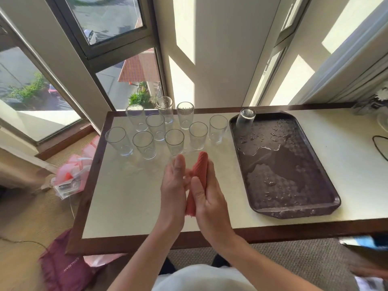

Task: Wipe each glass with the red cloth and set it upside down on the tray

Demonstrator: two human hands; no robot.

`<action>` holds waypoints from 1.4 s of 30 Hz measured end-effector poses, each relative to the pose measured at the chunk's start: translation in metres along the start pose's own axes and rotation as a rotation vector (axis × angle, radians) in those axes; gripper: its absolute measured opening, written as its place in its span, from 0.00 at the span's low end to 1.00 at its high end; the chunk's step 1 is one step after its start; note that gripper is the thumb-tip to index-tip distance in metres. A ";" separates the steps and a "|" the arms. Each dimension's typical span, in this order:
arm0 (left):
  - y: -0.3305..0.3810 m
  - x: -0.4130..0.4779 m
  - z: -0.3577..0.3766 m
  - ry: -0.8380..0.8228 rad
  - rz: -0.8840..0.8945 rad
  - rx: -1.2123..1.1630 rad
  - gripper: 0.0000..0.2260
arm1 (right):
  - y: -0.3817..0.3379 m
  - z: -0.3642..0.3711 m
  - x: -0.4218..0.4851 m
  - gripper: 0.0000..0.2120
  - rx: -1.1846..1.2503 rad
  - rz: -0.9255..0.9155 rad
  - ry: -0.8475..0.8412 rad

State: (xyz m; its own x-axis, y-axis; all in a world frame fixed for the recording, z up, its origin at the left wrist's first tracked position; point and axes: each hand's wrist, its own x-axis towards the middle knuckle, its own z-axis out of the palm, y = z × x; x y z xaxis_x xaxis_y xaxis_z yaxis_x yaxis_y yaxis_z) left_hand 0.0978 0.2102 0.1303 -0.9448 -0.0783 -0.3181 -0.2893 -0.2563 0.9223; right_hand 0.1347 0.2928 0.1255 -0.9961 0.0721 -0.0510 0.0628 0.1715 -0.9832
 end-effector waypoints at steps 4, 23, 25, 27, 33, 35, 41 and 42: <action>0.001 -0.007 0.005 -0.039 0.083 0.043 0.31 | -0.010 -0.007 0.034 0.21 0.200 0.175 0.028; 0.014 -0.009 -0.025 0.010 0.114 0.079 0.39 | -0.007 -0.001 0.028 0.24 0.869 0.703 0.002; 0.014 -0.011 -0.025 -0.008 0.207 0.159 0.38 | -0.009 -0.002 0.029 0.23 0.993 0.731 -0.041; 0.013 -0.012 -0.025 -0.021 0.296 0.249 0.38 | -0.009 -0.003 0.027 0.20 1.074 0.743 -0.060; 0.009 -0.005 -0.030 0.042 0.367 0.286 0.38 | -0.014 0.002 0.017 0.20 1.024 0.811 -0.010; 0.011 -0.006 -0.026 0.040 0.399 0.319 0.37 | -0.010 0.004 0.029 0.24 1.016 0.849 0.029; 0.013 -0.002 -0.026 0.021 0.431 0.325 0.35 | -0.012 -0.007 0.035 0.24 0.954 0.791 -0.043; 0.014 0.000 -0.029 0.028 0.441 0.364 0.35 | -0.010 -0.010 0.034 0.22 0.951 0.758 -0.039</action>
State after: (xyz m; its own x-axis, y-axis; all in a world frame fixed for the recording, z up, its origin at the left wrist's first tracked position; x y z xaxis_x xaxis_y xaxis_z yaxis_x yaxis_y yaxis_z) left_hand 0.0985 0.1789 0.1366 -0.9852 -0.1296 0.1125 0.0920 0.1549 0.9836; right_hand 0.1012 0.3029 0.1353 -0.7290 -0.1909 -0.6573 0.5751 -0.6916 -0.4370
